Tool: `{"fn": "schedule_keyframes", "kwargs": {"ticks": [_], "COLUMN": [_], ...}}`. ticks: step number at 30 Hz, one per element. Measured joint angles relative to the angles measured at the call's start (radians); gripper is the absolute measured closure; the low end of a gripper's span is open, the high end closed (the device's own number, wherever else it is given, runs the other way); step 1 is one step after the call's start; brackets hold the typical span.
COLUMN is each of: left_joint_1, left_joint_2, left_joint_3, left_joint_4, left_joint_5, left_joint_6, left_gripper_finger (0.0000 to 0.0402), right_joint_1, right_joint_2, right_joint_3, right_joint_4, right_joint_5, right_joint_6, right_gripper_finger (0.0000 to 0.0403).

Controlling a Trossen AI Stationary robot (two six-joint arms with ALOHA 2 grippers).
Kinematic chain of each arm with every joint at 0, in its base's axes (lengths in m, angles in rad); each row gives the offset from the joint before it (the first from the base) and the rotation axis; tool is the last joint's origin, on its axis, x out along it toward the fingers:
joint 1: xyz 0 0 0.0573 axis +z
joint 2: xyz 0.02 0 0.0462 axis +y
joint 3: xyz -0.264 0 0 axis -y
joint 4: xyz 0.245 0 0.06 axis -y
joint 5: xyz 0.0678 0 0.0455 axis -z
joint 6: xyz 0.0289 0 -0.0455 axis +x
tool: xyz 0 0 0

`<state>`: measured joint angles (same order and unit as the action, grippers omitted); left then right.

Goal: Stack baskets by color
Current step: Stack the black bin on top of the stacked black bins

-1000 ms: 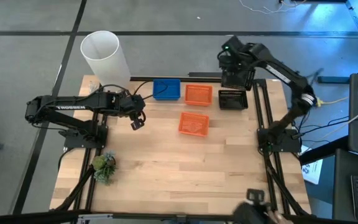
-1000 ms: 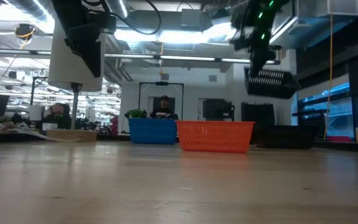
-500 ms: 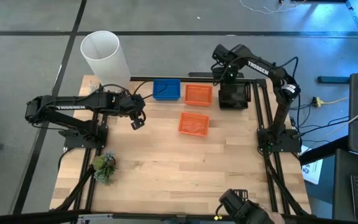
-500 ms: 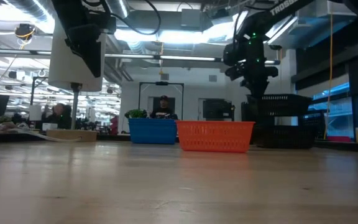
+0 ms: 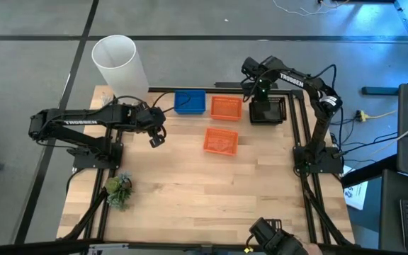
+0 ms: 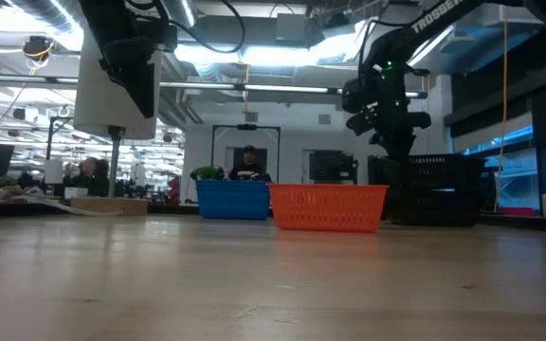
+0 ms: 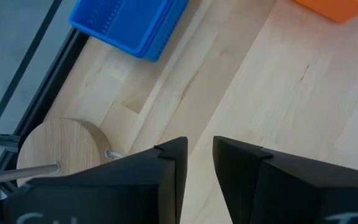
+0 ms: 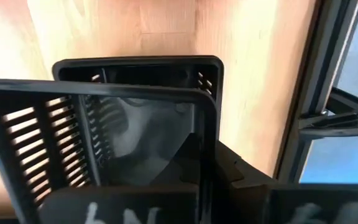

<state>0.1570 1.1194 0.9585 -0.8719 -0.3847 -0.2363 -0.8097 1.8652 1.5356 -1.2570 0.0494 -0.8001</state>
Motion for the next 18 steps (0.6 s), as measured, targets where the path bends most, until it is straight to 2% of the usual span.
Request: {"fn": "schedule_keyframes", "kwargs": {"ticks": [18], "left_joint_1": [0.0], "left_joint_2": [0.0], "left_joint_3": [0.0], "left_joint_4": [0.003], "left_joint_5": [0.0], "left_joint_6": [0.0], "left_gripper_finger": [0.0333], "right_joint_1": [0.0], "right_joint_2": [0.0], "right_joint_3": [-0.135], "right_joint_4": [0.165], "right_joint_5": [0.008], "right_joint_6": [-0.071], "right_gripper_finger": [0.0395]}}
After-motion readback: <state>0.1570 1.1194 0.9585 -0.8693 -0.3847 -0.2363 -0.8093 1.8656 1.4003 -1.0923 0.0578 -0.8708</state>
